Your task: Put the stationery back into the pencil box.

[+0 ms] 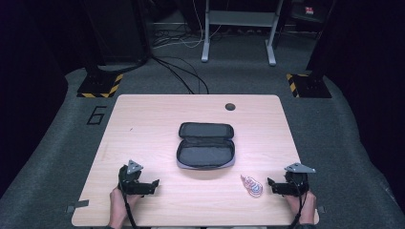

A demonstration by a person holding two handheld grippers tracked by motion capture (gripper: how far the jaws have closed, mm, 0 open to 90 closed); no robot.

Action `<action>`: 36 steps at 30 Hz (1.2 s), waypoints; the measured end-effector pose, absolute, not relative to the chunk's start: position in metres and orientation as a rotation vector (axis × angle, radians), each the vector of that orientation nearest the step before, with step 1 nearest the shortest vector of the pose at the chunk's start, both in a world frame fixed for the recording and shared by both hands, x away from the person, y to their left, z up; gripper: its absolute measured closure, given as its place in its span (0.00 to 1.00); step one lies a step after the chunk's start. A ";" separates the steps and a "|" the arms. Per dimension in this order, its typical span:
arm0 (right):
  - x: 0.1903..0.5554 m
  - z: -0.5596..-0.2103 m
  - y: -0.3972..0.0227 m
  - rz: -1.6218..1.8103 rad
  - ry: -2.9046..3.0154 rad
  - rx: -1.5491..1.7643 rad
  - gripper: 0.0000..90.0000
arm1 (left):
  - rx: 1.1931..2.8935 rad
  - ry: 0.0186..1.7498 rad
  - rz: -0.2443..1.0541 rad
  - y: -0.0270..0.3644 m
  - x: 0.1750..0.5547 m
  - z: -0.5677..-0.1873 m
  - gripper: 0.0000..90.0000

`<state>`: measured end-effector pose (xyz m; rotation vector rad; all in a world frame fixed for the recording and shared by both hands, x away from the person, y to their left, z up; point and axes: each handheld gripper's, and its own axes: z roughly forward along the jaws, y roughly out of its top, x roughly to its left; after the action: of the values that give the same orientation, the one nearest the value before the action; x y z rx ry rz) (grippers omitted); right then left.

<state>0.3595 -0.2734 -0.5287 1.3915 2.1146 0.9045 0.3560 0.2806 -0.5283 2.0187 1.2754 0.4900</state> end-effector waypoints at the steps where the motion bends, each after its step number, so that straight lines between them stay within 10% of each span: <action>1: 0.360 -0.529 -0.274 0.903 2.114 1.390 0.05 | 2.019 1.275 0.490 0.281 0.356 -0.528 0.00; 36: 0.319 -0.508 -0.212 1.069 2.281 1.197 0.00 | 2.043 1.259 0.557 0.273 0.353 -0.531 0.00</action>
<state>0.3190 -0.2117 -0.5078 1.1974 2.2806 1.0688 0.3527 0.2731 -0.5313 2.0435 1.2590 0.5569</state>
